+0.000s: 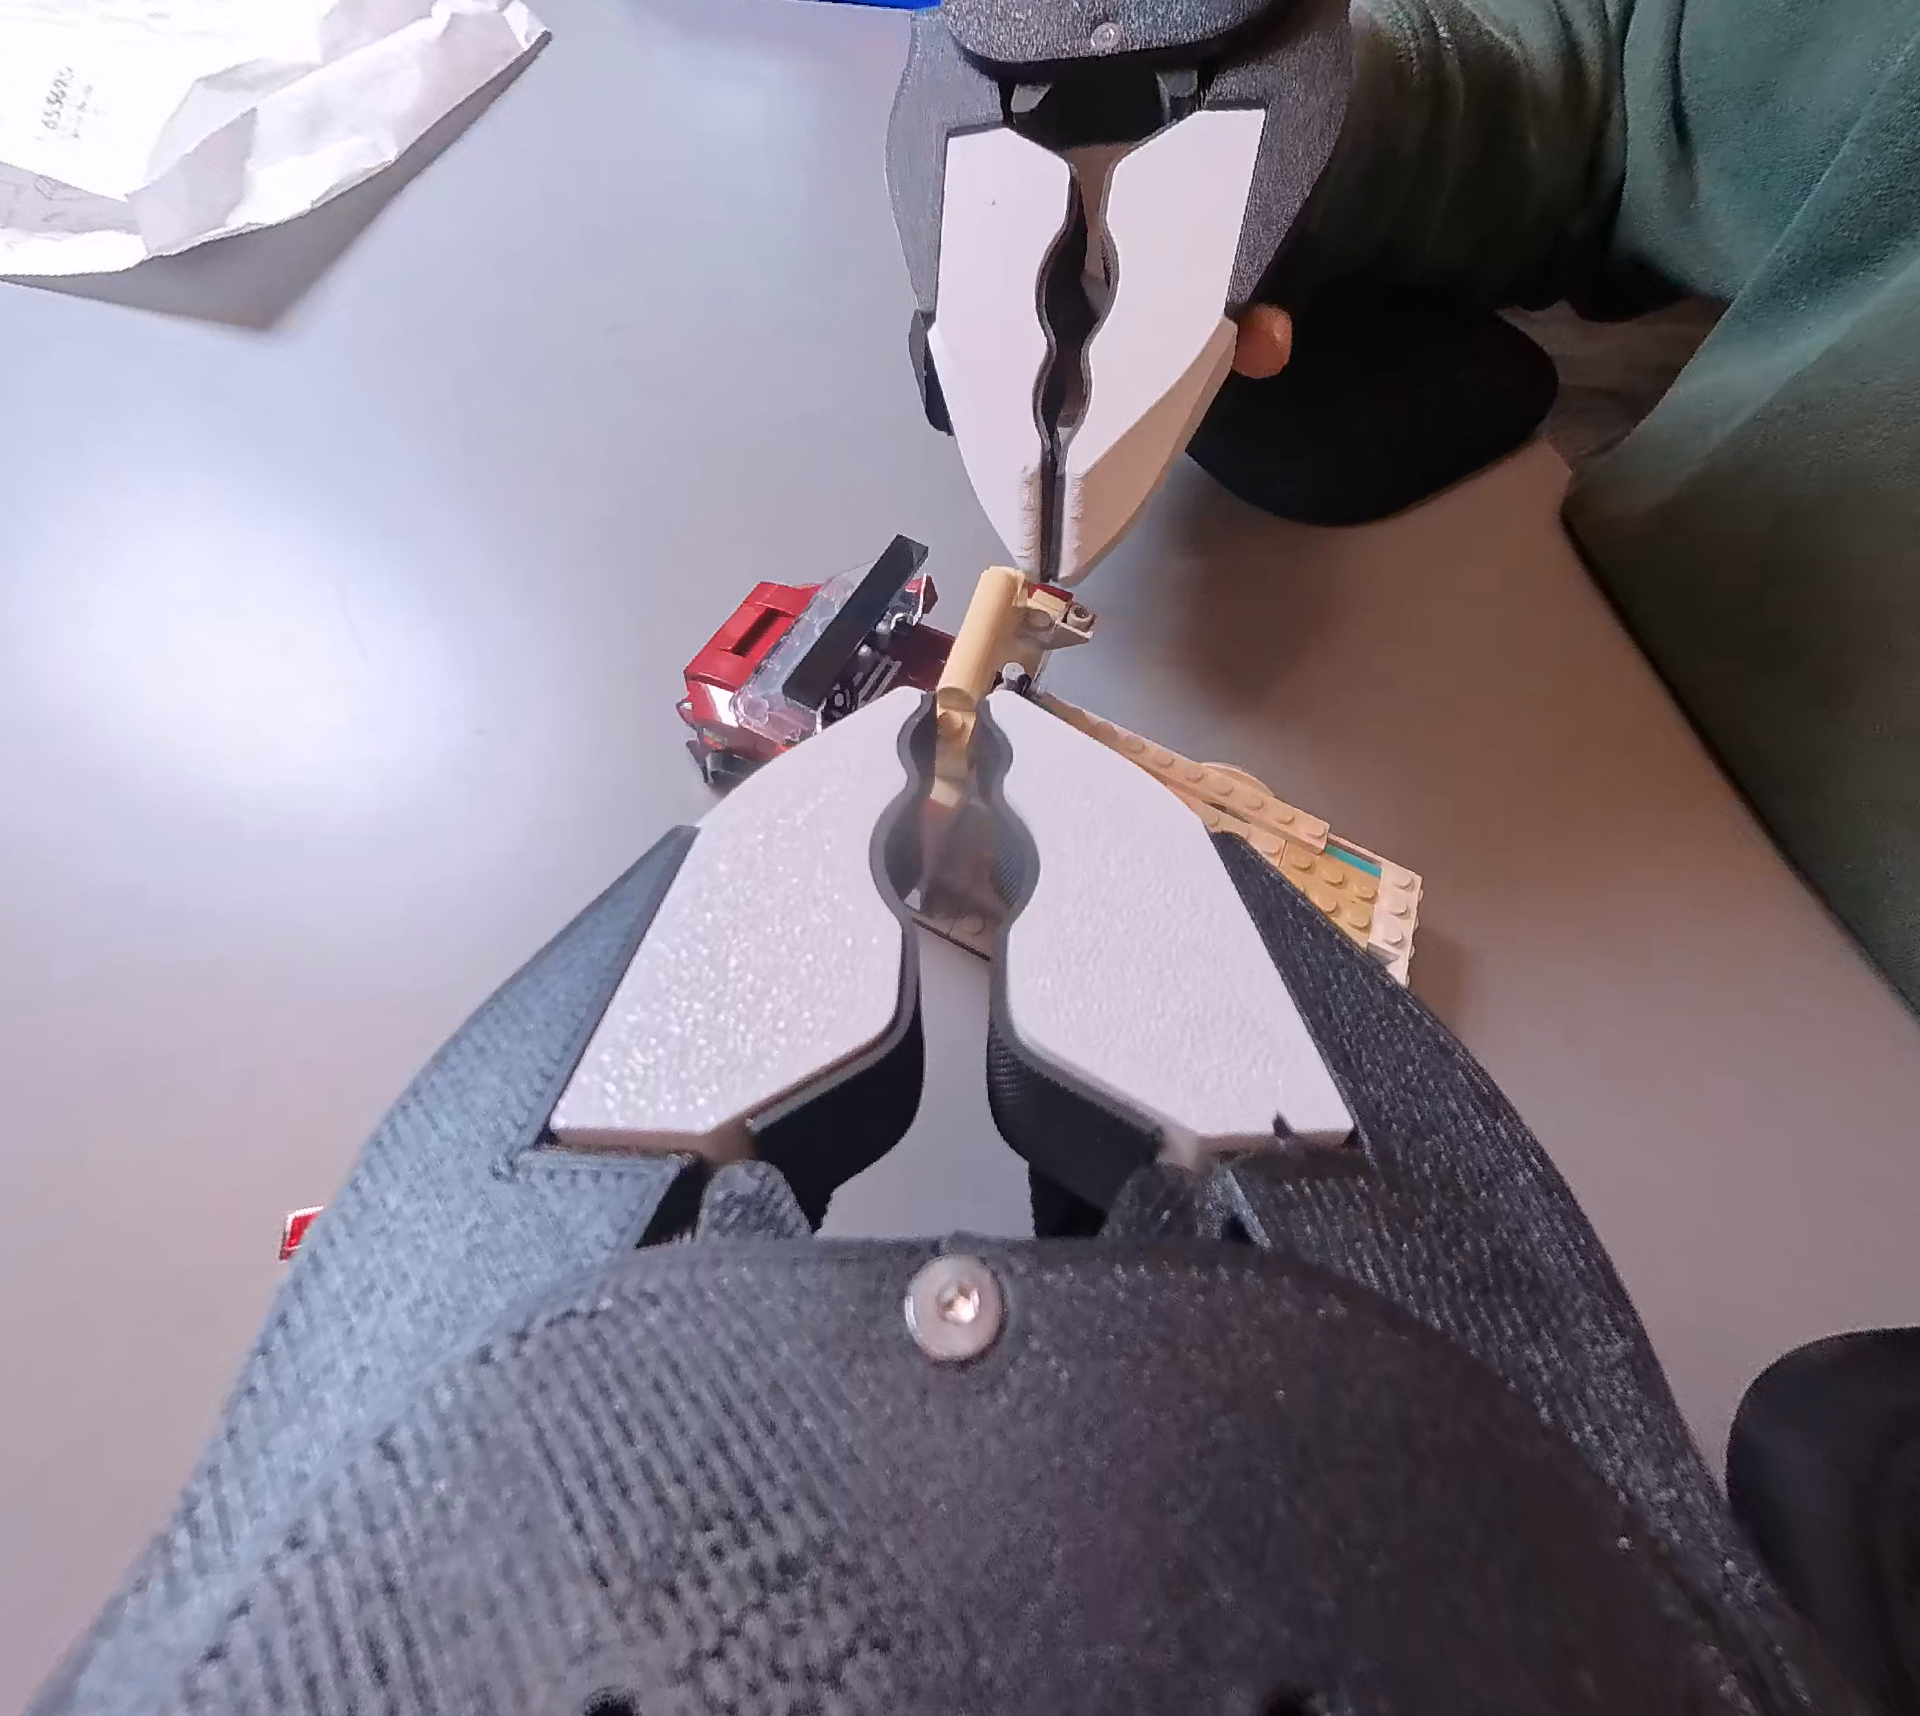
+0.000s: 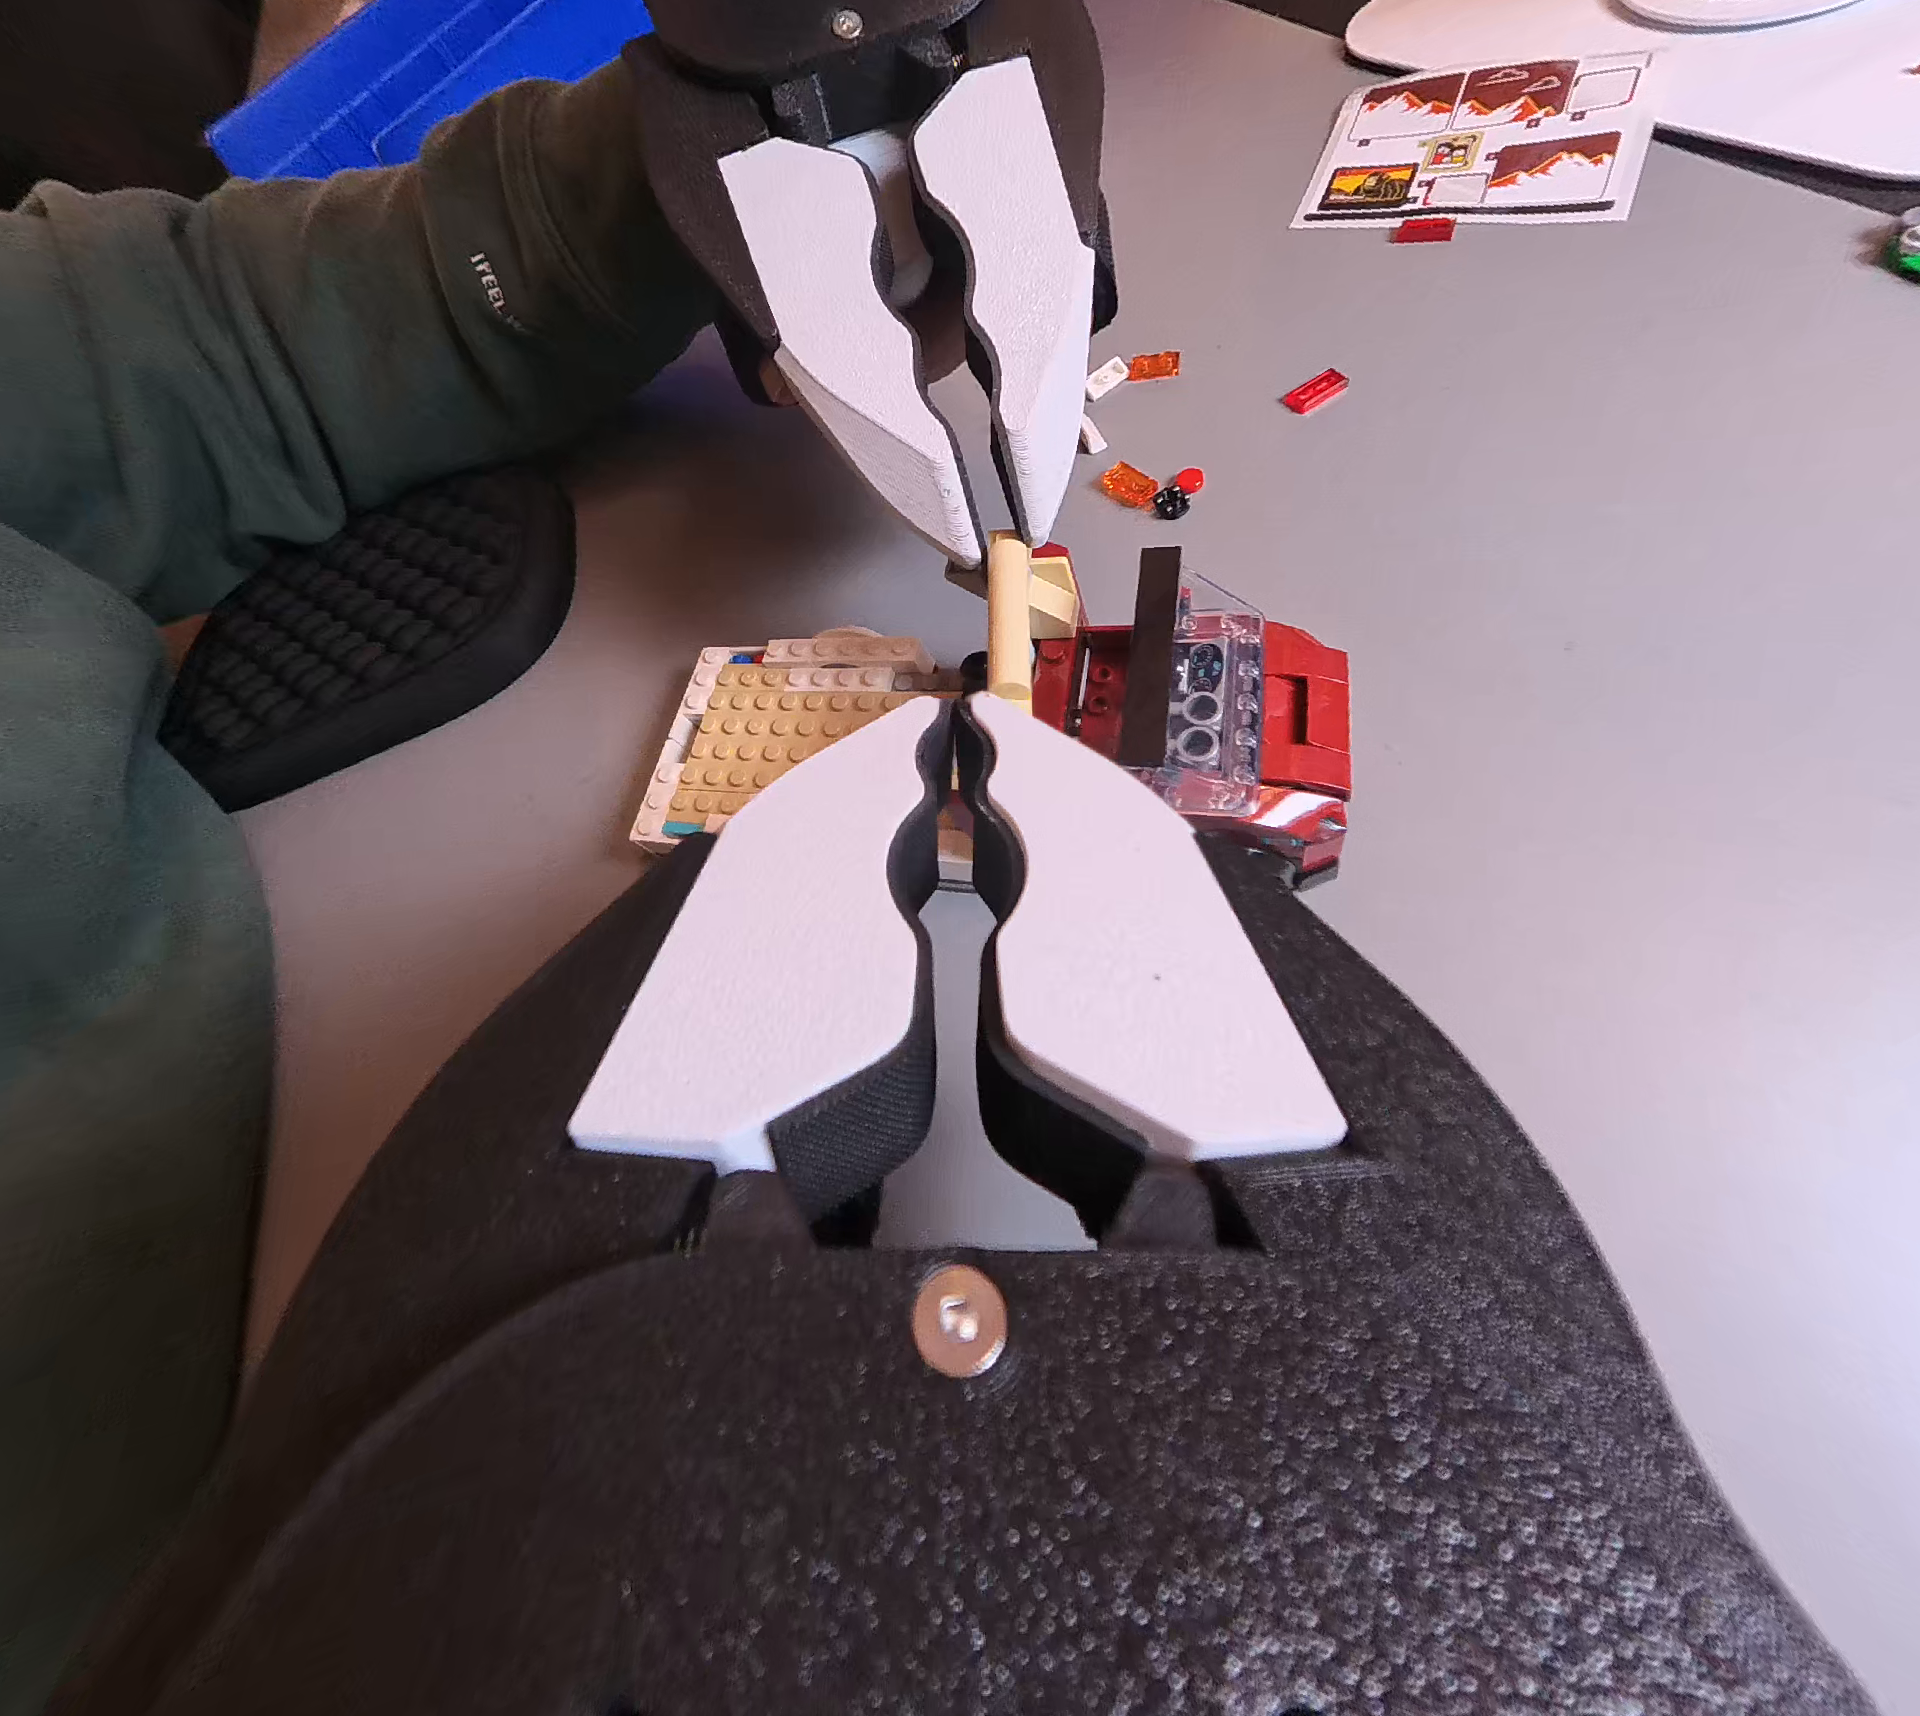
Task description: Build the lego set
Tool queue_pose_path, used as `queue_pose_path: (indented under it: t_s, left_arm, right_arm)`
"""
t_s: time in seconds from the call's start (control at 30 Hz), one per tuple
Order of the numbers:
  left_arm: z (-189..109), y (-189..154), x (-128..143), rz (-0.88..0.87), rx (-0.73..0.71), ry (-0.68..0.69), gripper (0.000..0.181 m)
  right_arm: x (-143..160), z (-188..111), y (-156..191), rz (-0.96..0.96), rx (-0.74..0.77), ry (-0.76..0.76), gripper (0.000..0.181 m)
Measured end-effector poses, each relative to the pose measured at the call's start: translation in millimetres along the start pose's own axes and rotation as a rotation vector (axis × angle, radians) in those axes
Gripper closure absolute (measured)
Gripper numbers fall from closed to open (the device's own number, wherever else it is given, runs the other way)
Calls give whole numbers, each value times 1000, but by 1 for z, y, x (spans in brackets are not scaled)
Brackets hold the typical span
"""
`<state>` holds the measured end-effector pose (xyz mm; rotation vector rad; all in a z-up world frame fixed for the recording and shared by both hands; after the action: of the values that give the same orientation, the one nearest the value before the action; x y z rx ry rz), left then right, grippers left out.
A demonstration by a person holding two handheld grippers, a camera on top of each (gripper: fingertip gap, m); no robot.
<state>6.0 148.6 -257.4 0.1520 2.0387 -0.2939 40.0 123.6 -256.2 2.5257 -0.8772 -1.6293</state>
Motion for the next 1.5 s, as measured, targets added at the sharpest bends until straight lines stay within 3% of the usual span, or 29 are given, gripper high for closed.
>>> queue_pose_path:
  t_s: [0.27,0.5,1.5]
  left_arm:
    - [-1,-1,1,16,20,-27,175]
    - [-2,-1,1,18,31,-40,175]
    - [1,-4,1,104,6,11,174]
  right_arm:
    - [-4,-10,-11,-30,33,-17,167]
    - [4,3,-8,-13,-17,9,173]
    - [2,-1,2,115,-151,50,171]
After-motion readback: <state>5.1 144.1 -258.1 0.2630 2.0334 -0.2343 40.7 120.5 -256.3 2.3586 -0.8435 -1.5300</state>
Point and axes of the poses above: each gripper's, where its closed fingertips meet, z out along the fingers, x out of its underside, y = z × x across the jaws, the point moved 1 cm from there along -z, back along the fingers, and after that the axes turned 1 degree about y, right-handed, at the moved point
